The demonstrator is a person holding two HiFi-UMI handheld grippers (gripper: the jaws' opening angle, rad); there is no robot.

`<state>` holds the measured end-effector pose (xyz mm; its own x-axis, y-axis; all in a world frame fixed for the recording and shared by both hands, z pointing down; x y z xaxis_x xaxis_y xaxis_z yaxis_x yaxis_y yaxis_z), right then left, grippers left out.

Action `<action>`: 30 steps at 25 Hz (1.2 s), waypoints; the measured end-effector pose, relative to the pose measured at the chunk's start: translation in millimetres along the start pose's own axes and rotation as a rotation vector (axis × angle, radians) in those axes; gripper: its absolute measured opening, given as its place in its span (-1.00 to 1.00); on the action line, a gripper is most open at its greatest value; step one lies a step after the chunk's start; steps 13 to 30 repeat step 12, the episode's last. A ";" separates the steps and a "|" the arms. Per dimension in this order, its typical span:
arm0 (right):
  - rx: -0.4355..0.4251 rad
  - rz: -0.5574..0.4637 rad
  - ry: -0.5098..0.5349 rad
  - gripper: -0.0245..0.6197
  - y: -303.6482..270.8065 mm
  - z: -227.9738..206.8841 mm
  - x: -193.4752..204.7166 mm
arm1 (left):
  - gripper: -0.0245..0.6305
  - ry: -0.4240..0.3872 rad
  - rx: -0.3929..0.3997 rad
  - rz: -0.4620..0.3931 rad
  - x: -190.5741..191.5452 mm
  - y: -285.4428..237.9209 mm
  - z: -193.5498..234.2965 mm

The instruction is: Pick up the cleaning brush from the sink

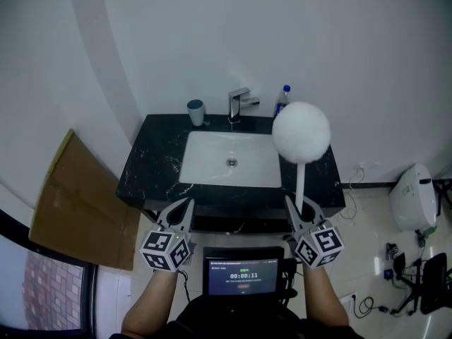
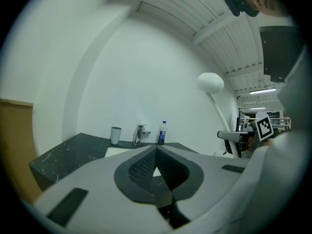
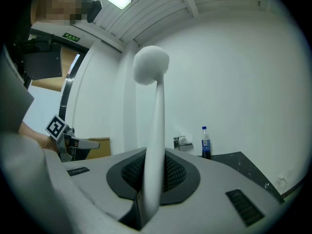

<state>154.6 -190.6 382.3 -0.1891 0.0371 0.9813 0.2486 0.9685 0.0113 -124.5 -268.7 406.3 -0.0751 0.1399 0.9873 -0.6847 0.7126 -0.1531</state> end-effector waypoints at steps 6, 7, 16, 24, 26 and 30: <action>-0.001 -0.011 0.004 -0.86 1.7 1.7 -1.0 | -0.89 -0.009 0.010 -0.005 -0.5 -1.0 -3.3; -0.002 -0.013 0.004 -0.86 2.1 1.5 -1.6 | -0.89 -0.011 0.011 -0.006 -0.7 -1.3 -4.2; 0.006 -0.016 0.007 -0.86 4.7 0.3 -2.4 | -0.89 -0.012 0.016 -0.009 0.0 -1.5 -6.3; 0.006 -0.016 0.007 -0.86 4.7 0.3 -2.4 | -0.89 -0.012 0.016 -0.009 0.0 -1.5 -6.3; 0.006 -0.016 0.007 -0.86 4.7 0.3 -2.4 | -0.89 -0.012 0.016 -0.009 0.0 -1.5 -6.3; 0.006 -0.016 0.007 -0.86 4.7 0.3 -2.4 | -0.89 -0.012 0.016 -0.009 0.0 -1.5 -6.3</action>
Point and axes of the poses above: the fingertips, and each gripper's own axes: y backward along the fingers, z to its left, x out of its underside, the point moved 4 cm from there along y, backward along the fingers, and after that the axes turned 7 degrees about -y, right-handed, at the moved point
